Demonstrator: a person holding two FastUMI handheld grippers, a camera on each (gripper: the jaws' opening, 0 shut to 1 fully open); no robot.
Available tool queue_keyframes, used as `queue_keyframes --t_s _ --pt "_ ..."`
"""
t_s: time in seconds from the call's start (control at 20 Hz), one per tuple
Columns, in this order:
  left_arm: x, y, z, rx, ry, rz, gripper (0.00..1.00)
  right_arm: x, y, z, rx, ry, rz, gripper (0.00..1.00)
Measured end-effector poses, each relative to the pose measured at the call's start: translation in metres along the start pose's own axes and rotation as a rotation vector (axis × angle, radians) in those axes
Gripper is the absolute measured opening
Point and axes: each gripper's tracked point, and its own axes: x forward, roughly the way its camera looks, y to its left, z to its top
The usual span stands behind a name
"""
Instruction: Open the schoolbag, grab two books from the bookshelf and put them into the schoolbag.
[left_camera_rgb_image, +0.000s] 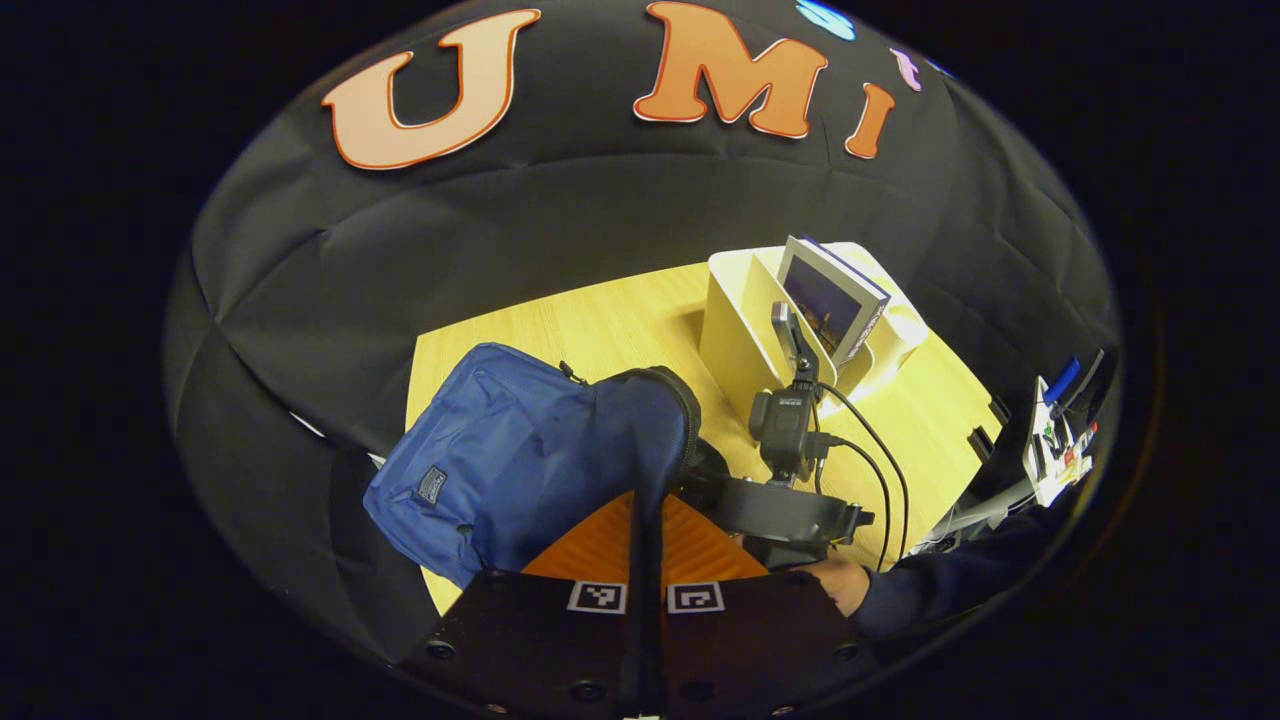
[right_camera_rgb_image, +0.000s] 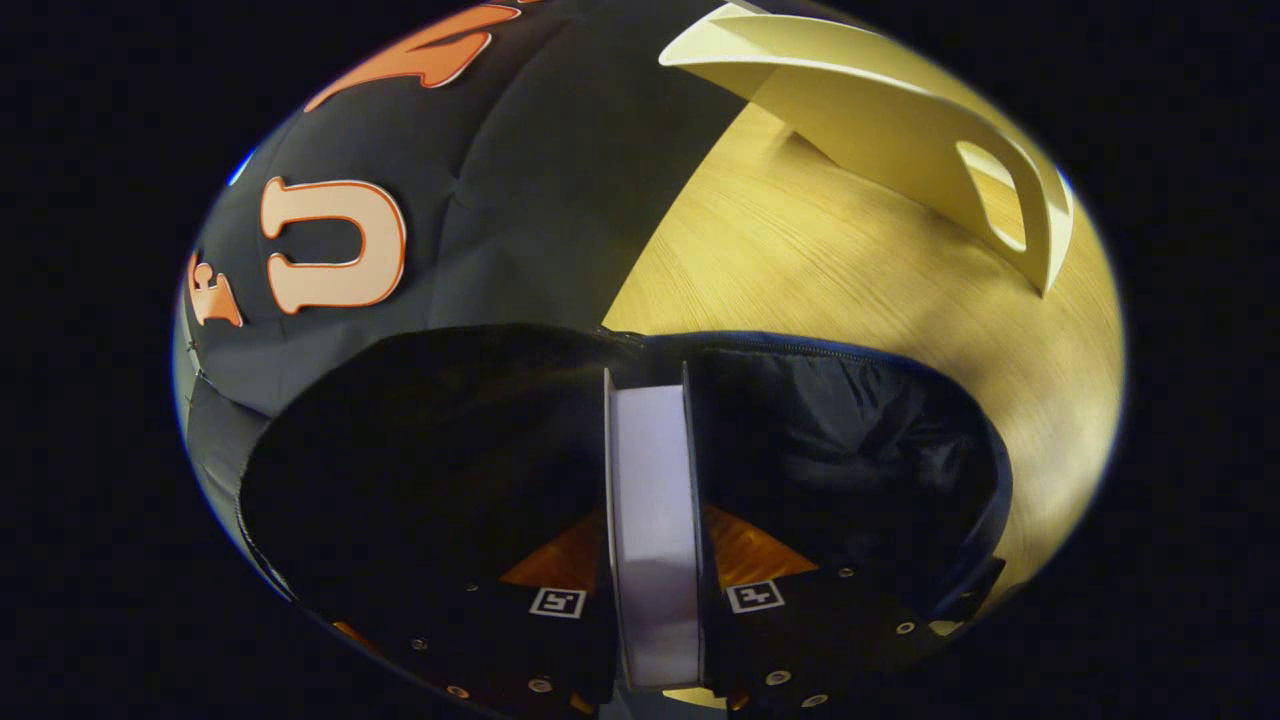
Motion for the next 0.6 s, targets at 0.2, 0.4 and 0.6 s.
queue_keyframes --t_s 0.2,0.4,0.6 --pt "-0.001 0.005 0.000 -0.037 -0.012 0.006 0.01 -0.015 -0.007 -0.002 0.044 0.112 -0.084 0.63" --pt "0.004 0.002 -0.002 -0.072 -0.012 -0.005 0.01 -0.026 -0.015 0.016 0.070 0.066 -0.111 0.96" --pt "0.005 0.002 -0.003 -0.083 -0.015 -0.010 0.01 -0.032 -0.018 0.005 0.088 0.138 -0.100 0.97"
